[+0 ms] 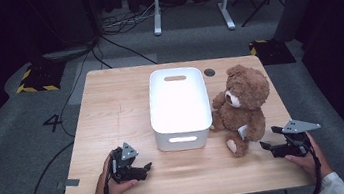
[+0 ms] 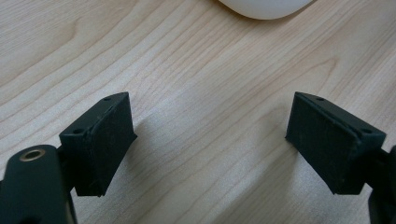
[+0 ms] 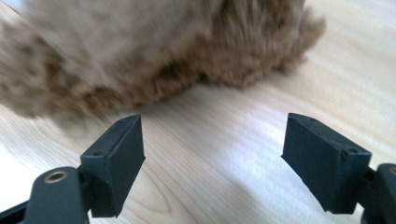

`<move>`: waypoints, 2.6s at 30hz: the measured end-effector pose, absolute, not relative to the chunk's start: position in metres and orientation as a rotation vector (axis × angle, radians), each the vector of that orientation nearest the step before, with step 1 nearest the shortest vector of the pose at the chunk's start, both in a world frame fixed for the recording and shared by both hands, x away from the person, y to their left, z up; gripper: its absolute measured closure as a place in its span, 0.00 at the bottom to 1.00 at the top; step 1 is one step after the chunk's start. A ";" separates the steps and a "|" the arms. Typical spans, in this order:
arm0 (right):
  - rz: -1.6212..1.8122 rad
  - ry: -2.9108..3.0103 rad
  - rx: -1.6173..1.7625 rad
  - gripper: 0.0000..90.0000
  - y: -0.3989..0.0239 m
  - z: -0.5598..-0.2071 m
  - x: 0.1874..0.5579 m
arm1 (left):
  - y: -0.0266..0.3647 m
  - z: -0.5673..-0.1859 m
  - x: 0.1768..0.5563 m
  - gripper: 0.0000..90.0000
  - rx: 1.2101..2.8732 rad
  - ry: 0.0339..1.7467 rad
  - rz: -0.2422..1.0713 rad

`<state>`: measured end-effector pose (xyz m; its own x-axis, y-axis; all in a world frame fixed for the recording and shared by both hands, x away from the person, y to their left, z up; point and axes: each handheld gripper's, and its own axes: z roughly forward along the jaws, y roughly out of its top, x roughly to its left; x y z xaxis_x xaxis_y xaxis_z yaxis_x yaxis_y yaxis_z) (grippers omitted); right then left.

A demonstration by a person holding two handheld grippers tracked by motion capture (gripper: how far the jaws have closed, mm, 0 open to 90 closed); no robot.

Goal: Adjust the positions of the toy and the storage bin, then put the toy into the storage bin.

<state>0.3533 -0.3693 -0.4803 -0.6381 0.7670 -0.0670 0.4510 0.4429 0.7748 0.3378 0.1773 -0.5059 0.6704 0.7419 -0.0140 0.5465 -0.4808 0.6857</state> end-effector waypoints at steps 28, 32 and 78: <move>1.131 2.213 1.053 0.26 -0.383 -0.454 0.375 | 0.177 -0.506 0.337 0.17 2.203 0.999 0.377; 1.136 2.210 1.035 0.26 -0.383 -0.444 0.376 | 0.177 -0.506 0.337 0.17 2.201 0.999 0.379; 1.240 2.181 0.902 0.17 -0.334 -0.384 0.412 | 0.177 -0.506 0.337 0.17 2.201 0.999 0.379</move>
